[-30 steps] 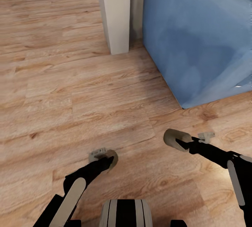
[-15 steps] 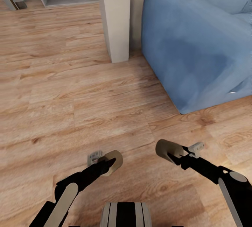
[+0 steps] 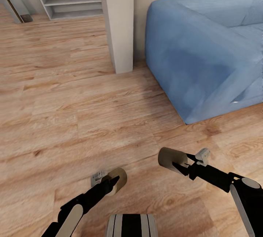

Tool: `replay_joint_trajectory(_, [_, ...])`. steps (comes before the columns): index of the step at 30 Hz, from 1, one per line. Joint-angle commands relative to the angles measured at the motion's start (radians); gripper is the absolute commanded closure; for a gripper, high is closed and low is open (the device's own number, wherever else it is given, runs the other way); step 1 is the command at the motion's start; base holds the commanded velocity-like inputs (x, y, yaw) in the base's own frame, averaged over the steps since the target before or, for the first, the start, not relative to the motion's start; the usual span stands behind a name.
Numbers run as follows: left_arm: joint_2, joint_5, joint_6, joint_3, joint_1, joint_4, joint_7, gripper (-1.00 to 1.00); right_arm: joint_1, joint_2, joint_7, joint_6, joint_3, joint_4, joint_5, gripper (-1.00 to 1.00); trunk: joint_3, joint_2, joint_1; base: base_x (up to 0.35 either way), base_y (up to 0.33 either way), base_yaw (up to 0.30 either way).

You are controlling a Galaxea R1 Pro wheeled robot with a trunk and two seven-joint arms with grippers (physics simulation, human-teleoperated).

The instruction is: Place each of the two pumpkins and all three candles from the living room inside a cabinet in the living room (use any cabinet), then make sure every cabinet is closed, and position the cauldron so it is next to a table in the living room.

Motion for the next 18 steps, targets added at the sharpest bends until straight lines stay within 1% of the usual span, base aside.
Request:
replay_joint_trajectory(1, [0.003, 0.011, 0.000, 0.000, 0.005, 0.002, 0.007, 1.00, -0.003, -0.002, 0.003, 0.031, 0.001, 0.000, -0.005, 1.00, 0.003, 0.000, -0.001, 0.000, 0.000, -0.008])
replay_joint_trajectory(4, [0.002, 0.015, -0.002, 0.004, 0.009, 0.005, -0.014, 1.00, -0.007, -0.003, 0.002, 0.045, -0.001, 0.000, -0.004, 1.00, 0.015, 0.001, -0.002, 0.000, 0.000, -0.002])
replay_joint_trajectory(6, [0.001, 0.026, -0.002, 0.021, 0.009, 0.006, -0.019, 1.00, -0.005, -0.004, 0.005, 0.045, -0.001, 0.000, -0.004, 1.00, 0.023, 0.001, -0.003, 0.000, 0.000, 0.000])
replay_joint_trajectory(9, [-0.003, 0.034, -0.002, 0.032, 0.009, 0.007, -0.021, 1.00, -0.003, -0.003, 0.008, 0.041, -0.001, 0.000, -0.004, 1.00, 0.034, 0.002, -0.004, 0.000, 0.000, 0.000])
replay_joint_trajectory(18, [0.001, 0.036, -0.002, 0.038, 0.009, 0.009, -0.023, 1.00, 0.000, -0.003, 0.012, 0.027, -0.002, 0.000, -0.004, 1.00, 0.069, 0.004, -0.008, 0.000, 0.000, 0.000])
